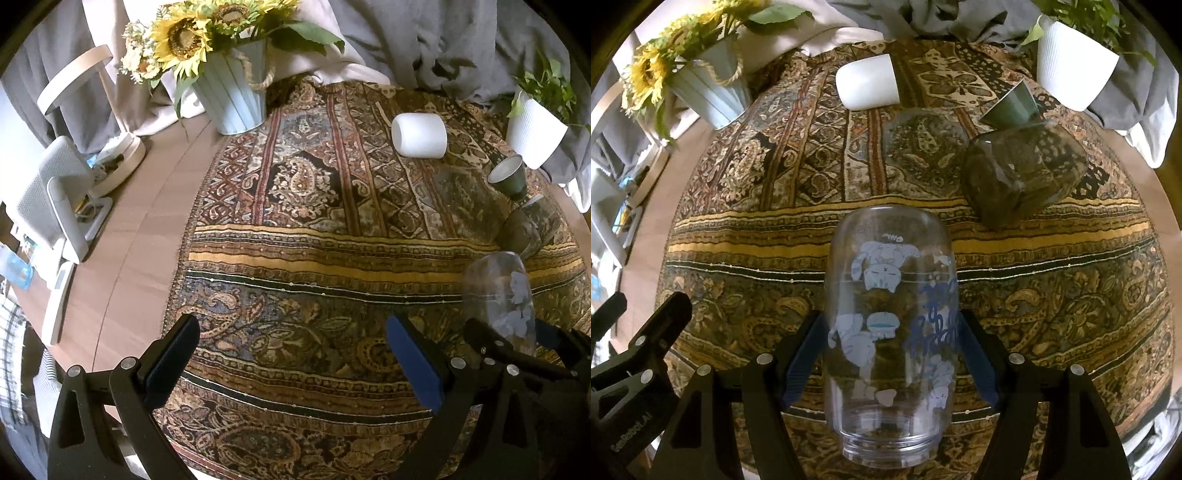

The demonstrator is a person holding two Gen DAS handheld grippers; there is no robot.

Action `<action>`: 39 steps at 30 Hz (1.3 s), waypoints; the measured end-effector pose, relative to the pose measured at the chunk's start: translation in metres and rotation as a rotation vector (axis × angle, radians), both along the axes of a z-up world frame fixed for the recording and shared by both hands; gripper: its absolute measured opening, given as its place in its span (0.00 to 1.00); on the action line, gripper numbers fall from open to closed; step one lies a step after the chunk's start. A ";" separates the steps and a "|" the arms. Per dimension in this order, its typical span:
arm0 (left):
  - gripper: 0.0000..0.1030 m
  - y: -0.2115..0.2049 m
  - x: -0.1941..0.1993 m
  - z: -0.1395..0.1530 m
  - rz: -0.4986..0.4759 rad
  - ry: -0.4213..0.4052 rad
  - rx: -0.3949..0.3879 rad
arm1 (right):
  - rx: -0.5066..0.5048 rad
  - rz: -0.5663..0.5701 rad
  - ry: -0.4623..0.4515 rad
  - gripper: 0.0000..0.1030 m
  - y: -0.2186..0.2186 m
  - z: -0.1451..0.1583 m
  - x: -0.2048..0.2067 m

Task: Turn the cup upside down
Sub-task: 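Lift the glass cup with the right gripper while the left gripper grasps it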

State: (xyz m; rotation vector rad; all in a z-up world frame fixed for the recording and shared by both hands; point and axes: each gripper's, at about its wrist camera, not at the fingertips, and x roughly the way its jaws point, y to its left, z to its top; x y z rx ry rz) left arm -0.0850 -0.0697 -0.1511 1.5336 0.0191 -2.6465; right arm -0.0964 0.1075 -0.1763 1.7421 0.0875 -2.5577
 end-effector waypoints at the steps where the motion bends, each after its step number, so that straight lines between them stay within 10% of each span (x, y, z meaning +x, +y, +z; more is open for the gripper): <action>1: 1.00 0.000 0.000 0.001 0.001 0.001 0.000 | -0.001 0.000 -0.001 0.70 0.000 0.000 -0.001; 23: 1.00 0.030 0.016 0.072 -0.060 0.108 0.092 | -0.044 -0.070 0.231 0.77 0.040 0.104 0.034; 39: 1.00 0.097 0.006 0.080 -0.173 0.081 0.121 | -0.075 -0.108 0.279 0.77 0.098 0.126 0.047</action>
